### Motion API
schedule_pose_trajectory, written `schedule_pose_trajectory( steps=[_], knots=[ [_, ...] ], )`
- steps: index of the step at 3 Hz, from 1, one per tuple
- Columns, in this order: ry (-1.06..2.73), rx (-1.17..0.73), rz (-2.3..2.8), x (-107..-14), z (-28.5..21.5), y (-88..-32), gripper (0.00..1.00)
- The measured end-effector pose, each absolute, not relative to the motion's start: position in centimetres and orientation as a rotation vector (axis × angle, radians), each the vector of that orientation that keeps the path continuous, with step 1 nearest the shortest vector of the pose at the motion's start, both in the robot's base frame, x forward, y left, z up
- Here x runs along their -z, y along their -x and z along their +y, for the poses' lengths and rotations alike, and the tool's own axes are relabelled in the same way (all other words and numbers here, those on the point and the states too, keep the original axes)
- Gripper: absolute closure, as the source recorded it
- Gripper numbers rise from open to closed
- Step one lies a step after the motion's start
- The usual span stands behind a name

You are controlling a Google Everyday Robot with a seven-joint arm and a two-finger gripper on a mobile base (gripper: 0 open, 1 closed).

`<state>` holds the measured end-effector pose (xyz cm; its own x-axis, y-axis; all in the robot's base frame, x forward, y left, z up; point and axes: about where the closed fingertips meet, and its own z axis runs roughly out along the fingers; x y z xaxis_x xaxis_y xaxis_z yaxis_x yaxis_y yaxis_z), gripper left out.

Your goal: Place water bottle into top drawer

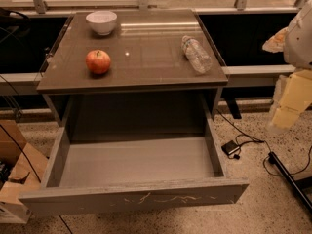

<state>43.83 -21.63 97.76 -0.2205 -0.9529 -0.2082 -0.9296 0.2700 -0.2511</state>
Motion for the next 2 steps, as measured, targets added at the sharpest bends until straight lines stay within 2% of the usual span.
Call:
schedule_pose_trajectory(
  steps=[2],
  knots=[
    [1.674,0.072,2.202,-97.5,-20.5,-45.2,0.0]
  ],
)
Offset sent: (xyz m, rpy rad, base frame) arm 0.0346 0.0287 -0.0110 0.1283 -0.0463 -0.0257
